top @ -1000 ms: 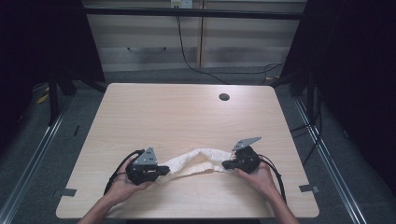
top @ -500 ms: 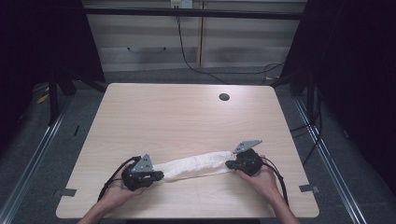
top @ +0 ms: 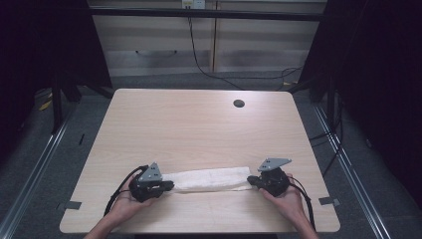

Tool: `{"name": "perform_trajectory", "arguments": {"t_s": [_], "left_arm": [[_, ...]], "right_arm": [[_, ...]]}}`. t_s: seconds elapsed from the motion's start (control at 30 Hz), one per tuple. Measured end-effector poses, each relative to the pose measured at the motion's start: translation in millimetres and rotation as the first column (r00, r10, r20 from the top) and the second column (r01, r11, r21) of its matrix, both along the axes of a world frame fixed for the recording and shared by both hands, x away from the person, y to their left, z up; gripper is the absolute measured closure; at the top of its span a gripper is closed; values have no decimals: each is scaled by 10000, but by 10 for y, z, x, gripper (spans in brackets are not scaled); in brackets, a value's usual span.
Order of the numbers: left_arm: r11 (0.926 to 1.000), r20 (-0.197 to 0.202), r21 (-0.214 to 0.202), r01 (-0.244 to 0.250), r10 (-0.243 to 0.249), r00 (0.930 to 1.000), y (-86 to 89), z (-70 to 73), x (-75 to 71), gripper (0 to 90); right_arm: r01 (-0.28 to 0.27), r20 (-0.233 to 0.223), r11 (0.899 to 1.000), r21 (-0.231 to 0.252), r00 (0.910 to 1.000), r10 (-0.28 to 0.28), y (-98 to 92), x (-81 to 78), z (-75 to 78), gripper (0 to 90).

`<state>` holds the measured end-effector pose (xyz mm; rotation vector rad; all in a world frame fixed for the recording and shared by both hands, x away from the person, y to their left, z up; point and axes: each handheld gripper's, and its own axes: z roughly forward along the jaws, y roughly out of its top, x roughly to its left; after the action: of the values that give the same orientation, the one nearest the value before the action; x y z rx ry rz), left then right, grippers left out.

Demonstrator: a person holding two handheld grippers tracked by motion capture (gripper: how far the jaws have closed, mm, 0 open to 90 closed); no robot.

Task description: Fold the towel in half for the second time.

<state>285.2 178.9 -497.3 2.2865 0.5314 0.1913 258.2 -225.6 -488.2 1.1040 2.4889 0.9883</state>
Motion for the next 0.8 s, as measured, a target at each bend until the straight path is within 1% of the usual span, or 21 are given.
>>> {"name": "perform_trajectory", "arguments": {"t_s": [0.03,0.07,0.1,0.13,0.17,0.2,0.23,0.27,0.33,0.37,0.4,0.43,0.47,0.5,0.53,0.57,0.6,0.63,0.7,0.73,0.8], "left_arm": [[9999,-25,-121,-80,80,10000,1,-8,11,853],[9999,-15,-55,-133,133,9999,6,-8,23,853],[9997,-6,-171,-158,158,9999,5,-15,39,853],[9996,-39,-150,-240,240,9997,6,-14,52,852],[9993,-86,-239,-291,289,9995,8,-19,71,851],[9990,-211,-279,-340,334,9992,17,-21,93,850],[9976,-403,-501,-474,454,9982,21,-30,111,848],[9967,-618,-595,-546,509,9968,37,-32,136,844],[9943,-1043,-903,-569,474,9934,67,-39,171,822],[9933,-978,-942,-663,570,9936,75,-34,168,788],[9933,-974,-918,-699,609,9934,80,-25,161,755],[9924,-1045,-979,-745,642,9924,84,-19,150,743],[9915,-1049,-1083,-725,611,9926,91,-12,144,712],[9905,-1139,-1165,-737,604,9917,93,-2,129,684],[9906,-1097,-1182,-683,554,9924,102,18,118,652],[9892,-1150,-1297,-683,535,9919,113,43,103,627],[9877,-1106,-1385,-723,571,9922,129,74,85,618],[9861,-1021,-1474,-772,624,9928,153,110,73,600],[9794,-1093,-1759,-994,809,9907,215,184,50,556],[9776,-1070,-1821,-1055,870,9904,258,221,48,533],[9720,-1195,-1895,-1387,1174,9859,352,288,44,468]], "right_arm": [[22,-25,10000,22,10000,-22,-8,-12,-26,885],[47,-31,10000,70,10000,-46,-19,-23,-43,884],[50,-23,9998,198,10000,-50,-33,-23,-51,884],[99,-95,9998,178,9999,-98,-41,-23,-45,884],[161,-86,9997,203,9998,-160,-42,-22,-47,882],[182,-79,9997,188,9998,-181,-41,-23,-48,880],[133,-48,9998,149,9999,-132,-40,-24,-47,873],[157,-21,9997,164,9999,-157,-39,-27,-47,852],[140,-8,9992,380,9999,-140,-47,-28,-50,800],[215,-9,9978,622,9998,-215,-65,-28,-50,780],[318,-137,9959,852,9994,-308,-85,-29,-45,772],[341,-284,9928,1148,9991,-311,-109,-24,-47,760],[354,-367,9891,1430,9989,-305,-137,-16,-48,737],[451,-485,9846,1689,9981,-373,-158,-13,-45,715],[537,-478,9809,1870,9978,-456,-176,-8,-36,692],[559,-447,9768,2068,9979,-476,-188,-5,-21,682],[594,-415,9719,2280,9978,-513,-191,-6,0,665],[619,-370,9687,2405,9978,-546,-189,-12,27,640],[598,-203,9647,2566,9982,-565,-167,-40,92,591],[602,-86,9641,2588,9982,-601,-158,-64,127,566],[549,152,9634,2623,9980,-610,-162,-127,199,542]]}}
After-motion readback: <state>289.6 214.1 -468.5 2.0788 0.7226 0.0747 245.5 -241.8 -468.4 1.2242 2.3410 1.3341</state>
